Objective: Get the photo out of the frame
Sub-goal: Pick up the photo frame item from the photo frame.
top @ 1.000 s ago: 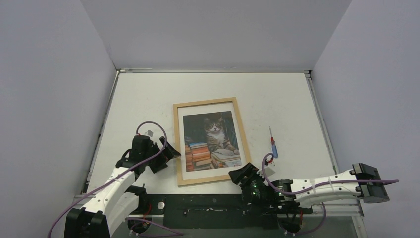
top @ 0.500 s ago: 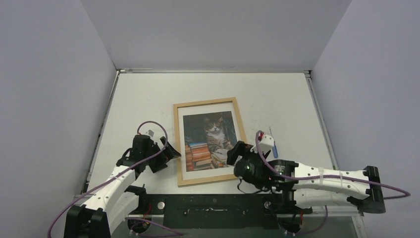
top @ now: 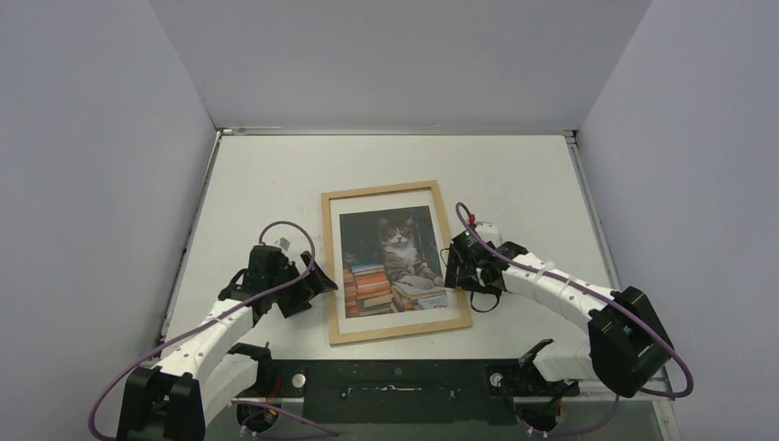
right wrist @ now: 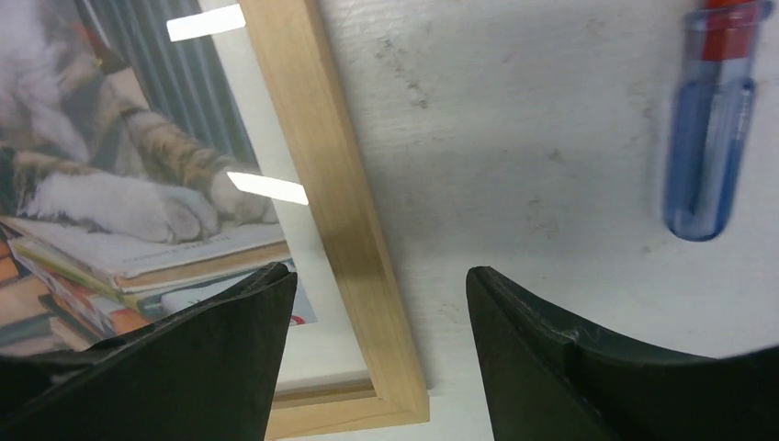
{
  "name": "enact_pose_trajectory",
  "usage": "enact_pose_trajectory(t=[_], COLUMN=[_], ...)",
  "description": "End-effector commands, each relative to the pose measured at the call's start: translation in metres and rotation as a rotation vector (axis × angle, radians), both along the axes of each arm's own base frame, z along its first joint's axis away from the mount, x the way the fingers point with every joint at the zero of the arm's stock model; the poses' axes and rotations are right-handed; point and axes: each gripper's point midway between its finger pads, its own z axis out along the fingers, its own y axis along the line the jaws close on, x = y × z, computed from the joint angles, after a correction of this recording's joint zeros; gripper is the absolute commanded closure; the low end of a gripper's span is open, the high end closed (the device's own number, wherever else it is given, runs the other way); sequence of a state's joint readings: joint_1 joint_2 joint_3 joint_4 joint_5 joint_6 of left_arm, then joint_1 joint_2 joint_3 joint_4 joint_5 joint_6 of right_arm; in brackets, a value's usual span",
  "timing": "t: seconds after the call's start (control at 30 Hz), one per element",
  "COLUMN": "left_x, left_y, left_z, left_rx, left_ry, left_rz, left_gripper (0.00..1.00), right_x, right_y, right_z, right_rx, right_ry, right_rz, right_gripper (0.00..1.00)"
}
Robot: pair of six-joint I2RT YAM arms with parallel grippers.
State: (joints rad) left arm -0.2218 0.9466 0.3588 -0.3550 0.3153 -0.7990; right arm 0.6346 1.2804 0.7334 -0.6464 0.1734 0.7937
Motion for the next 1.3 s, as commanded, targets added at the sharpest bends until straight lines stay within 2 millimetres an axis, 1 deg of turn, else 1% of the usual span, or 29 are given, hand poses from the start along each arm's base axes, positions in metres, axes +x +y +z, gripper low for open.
enact_pose_trajectory(t=[0.0,0.17,0.3,0.37,0.4,0.47,0.53,0.7,0.77,0.87,0.97,1.07,1.17,1.27], left_x=[0.008,0.008,0.008,0.008,0.008,0.008,0.009,0.012,0.012,0.015,0.021,0.024,0.024,0.023], left_y=[-0.004,-0.006,-0.006,-0.006,-0.007,-0.007,-0.007,-0.007,-0.005,-0.001,0.006,0.015,0.024,0.032], left_z=[0.010,0.008,0.009,0.010,0.011,0.012,0.013,0.022,0.028,0.041,0.059,0.076,0.092,0.103], left_rx=[-0.005,-0.011,-0.013,-0.016,-0.018,-0.021,-0.019,-0.014,-0.003,0.022,0.057,0.107,0.155,0.195], left_ry=[-0.045,-0.030,-0.030,-0.033,-0.035,-0.039,-0.040,-0.056,-0.066,-0.096,-0.147,-0.171,-0.193,-0.206], left_rz=[-0.029,-0.032,-0.038,-0.036,-0.036,-0.038,-0.037,-0.042,-0.048,-0.038,-0.013,0.002,0.009,0.021], left_gripper=[0.03,0.03,0.03,0.03,0.03,0.03,0.03,0.03,0.03,0.03,0.03,0.03,0.03,0.03], right_x=[0.006,0.012,0.012,0.012,0.012,0.014,0.016,0.023,0.024,0.026,0.026,0.025,0.023,0.020], right_y=[0.024,0.019,0.016,0.019,0.021,0.021,0.019,0.019,0.020,0.026,0.038,0.052,0.074,0.094], right_z=[-0.004,-0.018,-0.029,-0.033,-0.034,-0.033,-0.027,-0.004,0.006,0.021,0.037,0.054,0.069,0.078], right_rx=[0.075,0.032,0.014,0.023,0.027,0.024,0.009,0.011,0.019,0.038,0.070,0.079,0.095,0.105], right_ry=[0.008,0.024,0.047,0.062,0.066,0.064,0.050,-0.002,-0.016,-0.035,-0.062,-0.104,-0.151,-0.186], right_rz=[0.144,0.125,0.125,0.144,0.153,0.159,0.157,0.157,0.157,0.165,0.178,0.189,0.201,0.200], right_gripper=[0.31,0.37,0.39,0.45,0.49,0.56,0.63,0.90,0.96,0.99,1.00,1.00,1.00,1.00])
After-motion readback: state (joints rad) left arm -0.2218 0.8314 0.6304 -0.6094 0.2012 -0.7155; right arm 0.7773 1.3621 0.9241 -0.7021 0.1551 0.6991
